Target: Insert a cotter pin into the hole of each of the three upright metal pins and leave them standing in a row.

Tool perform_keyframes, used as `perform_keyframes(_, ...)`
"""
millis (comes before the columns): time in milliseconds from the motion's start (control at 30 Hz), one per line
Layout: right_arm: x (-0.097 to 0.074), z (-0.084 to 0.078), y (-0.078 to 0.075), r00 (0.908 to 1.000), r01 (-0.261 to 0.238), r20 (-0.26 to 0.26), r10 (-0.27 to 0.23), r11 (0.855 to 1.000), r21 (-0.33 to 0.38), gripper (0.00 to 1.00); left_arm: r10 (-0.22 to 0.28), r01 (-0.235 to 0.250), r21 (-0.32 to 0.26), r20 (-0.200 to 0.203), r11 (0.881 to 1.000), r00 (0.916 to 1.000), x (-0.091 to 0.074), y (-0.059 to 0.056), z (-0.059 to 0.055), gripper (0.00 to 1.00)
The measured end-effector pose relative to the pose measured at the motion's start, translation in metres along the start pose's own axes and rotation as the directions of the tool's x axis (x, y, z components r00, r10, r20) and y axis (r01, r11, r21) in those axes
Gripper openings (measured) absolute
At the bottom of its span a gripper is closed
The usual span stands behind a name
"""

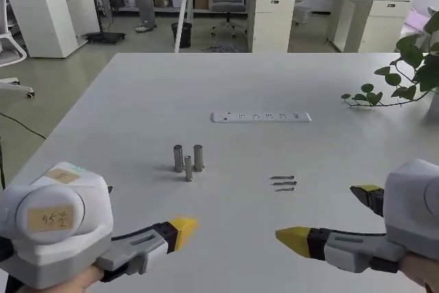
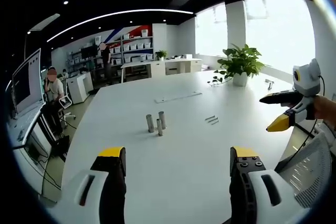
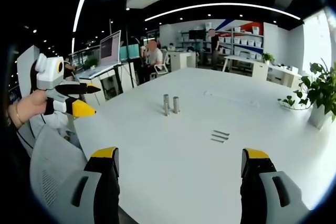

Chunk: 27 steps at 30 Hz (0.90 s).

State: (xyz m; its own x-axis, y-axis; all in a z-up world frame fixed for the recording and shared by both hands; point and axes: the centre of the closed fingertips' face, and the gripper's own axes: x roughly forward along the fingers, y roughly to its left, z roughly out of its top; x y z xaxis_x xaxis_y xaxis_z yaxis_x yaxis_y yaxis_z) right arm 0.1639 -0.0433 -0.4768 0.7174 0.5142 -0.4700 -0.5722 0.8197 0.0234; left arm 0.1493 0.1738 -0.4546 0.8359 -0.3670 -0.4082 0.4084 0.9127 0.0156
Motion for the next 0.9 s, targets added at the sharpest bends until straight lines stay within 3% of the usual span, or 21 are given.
perform_keyframes(533, 0.003, 0.008, -0.002, 0.9995, 0.001, 0.03, -0.001, 1.0, -0.002, 0.9, 0.04, -0.04, -0.006, 0.053, 0.999, 0.9978, 0.001, 0.01, 0.009, 0.67)
perform_keyframes(900, 0.007, 0.004, -0.001, 0.9997, -0.009, 0.023, 0.008, 1.0, 0.005, 0.87, 0.042, -0.042, 0.0, 0.038, 0.999, 0.9984, 0.007, 0.014, 0.004, 0.62)
